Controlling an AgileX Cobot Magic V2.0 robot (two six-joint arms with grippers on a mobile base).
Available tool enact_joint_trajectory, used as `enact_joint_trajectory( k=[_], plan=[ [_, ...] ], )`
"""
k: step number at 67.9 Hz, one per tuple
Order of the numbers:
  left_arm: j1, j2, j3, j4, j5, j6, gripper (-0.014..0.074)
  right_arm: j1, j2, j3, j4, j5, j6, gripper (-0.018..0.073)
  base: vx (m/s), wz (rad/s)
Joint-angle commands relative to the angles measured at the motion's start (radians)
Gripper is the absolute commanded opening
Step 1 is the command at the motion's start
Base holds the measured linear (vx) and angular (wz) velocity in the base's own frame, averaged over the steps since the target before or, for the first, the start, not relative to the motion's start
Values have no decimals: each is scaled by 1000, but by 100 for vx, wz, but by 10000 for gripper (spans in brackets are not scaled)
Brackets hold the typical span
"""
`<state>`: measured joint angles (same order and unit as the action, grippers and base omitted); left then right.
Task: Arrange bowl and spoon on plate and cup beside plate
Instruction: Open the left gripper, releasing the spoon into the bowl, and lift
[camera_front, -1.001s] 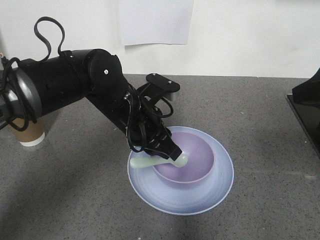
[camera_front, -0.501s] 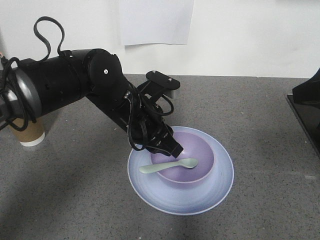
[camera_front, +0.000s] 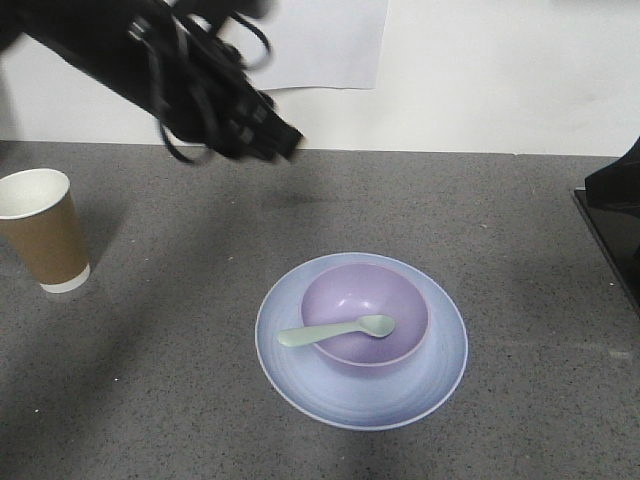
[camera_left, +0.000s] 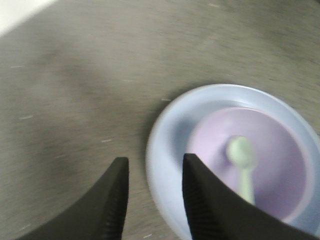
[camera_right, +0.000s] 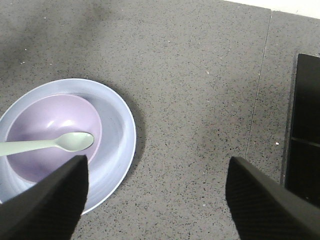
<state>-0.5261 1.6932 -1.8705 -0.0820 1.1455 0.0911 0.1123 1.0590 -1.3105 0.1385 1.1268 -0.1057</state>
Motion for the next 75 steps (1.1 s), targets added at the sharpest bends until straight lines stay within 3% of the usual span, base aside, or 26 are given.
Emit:
enact_joint_trajectory(
  k=[1, 9, 15, 27, 42, 52, 62, 75],
  plan=[
    [44, -60, -96, 137, 52, -101, 295, -7, -13, -23, 4, -57, -7, 542, 0, 0],
    [115, -70, -133, 279, 106, -159, 335, -7, -13, -23, 4, -58, -7, 542, 0, 0],
    [182, -83, -134, 314, 106, -188, 371, -7, -13, -23, 4, -58, -7, 542, 0, 0],
    [315, -88, -134, 299, 106, -201, 426, -7, -13, -23, 4, -56, -7, 542, 0, 0],
    [481, -69, -111, 291, 106, -214, 430, -7, -13, -23, 4, -54, -7, 542, 0, 0],
    [580, -65, -13, 225, 106, -208, 430, -7, -13, -23, 4, -56, -7, 542, 0, 0],
    [632, -64, 115, 177, 84, -203, 430, -7, -13, -23, 4, -57, -9, 542, 0, 0],
    [638, -64, 185, 105, 8, -187, 430, -7, -13, -23, 4, -61, -9, 542, 0, 0]
  ],
)
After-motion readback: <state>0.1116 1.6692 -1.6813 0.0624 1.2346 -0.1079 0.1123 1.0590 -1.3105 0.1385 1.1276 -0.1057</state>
